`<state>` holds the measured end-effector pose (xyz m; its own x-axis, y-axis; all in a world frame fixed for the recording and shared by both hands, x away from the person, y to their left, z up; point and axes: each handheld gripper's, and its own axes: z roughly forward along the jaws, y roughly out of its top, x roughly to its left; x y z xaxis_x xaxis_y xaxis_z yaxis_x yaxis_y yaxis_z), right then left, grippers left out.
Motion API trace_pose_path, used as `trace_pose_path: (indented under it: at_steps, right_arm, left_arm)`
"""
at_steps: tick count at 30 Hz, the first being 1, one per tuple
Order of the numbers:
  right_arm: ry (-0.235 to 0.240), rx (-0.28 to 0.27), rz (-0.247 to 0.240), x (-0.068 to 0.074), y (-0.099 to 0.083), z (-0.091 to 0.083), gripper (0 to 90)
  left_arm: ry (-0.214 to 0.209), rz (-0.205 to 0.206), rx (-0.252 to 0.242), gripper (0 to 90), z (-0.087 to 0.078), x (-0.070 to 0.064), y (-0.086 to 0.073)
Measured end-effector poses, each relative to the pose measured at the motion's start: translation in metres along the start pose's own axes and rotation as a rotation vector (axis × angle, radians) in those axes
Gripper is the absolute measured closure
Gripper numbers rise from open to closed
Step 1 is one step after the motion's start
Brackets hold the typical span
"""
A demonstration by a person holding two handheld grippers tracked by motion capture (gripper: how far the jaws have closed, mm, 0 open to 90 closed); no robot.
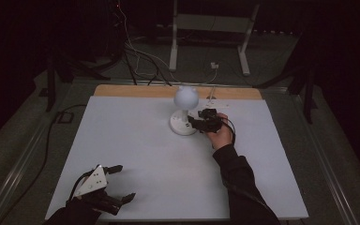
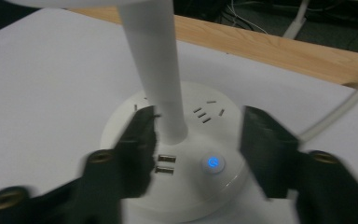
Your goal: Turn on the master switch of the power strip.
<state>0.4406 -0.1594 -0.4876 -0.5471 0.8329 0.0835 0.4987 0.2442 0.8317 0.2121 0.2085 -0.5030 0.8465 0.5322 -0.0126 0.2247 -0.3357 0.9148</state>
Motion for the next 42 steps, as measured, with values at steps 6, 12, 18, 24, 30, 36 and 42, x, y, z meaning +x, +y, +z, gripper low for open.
trace_pose_path:
  at_steps: [6,12,18,24,30,36,42]
  right_arm:
    - [0.024,0.015,0.008,0.001,-0.002,-0.006,23.7]
    - [0.121,-0.005,-0.005,0.003,-0.001,-0.017,9.9]
    - [0.199,-0.005,-0.042,0.008,0.003,-0.025,0.0]
    - [0.246,0.013,-0.049,0.014,0.009,-0.037,0.0]
    - [0.262,0.018,-0.066,0.019,0.009,-0.050,0.0]
    - [0.295,0.033,-0.077,0.020,0.001,-0.062,0.0]
    - [0.322,0.036,-0.082,0.021,-0.010,-0.076,0.0]
  left_arm:
    - [0.001,0.002,0.003,0.3,0.000,-0.001,0.000]
    - [0.000,-0.001,0.003,0.2,0.001,0.000,0.000]
    - [0.000,-0.002,0.002,0.2,0.000,0.000,0.000]
    - [-0.002,-0.001,0.002,0.2,0.000,0.000,0.000]
    - [-0.002,-0.001,0.001,0.2,0.000,0.000,0.000]
    - [-0.004,-0.001,0.001,0.3,0.001,0.000,0.000]
    - [-0.005,-0.003,-0.001,0.3,0.001,0.000,0.001]
